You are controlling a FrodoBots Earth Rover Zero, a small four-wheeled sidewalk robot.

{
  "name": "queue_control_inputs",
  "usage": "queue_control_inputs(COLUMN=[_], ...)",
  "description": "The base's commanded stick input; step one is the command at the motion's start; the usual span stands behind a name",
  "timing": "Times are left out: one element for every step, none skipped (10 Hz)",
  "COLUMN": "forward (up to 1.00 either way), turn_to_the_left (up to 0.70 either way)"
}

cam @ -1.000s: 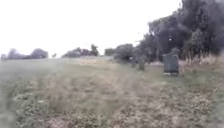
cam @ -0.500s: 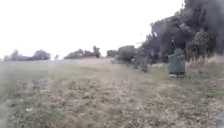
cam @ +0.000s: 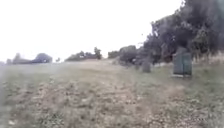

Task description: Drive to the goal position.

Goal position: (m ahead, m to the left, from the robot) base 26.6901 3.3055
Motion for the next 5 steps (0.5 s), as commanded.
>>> queue_control_inputs(forward=[0.70, 0.70, 0.70, 0.70, 0.70], turn_to_the_left=[0.00, 0.00, 0.00, 0.00, 0.00])
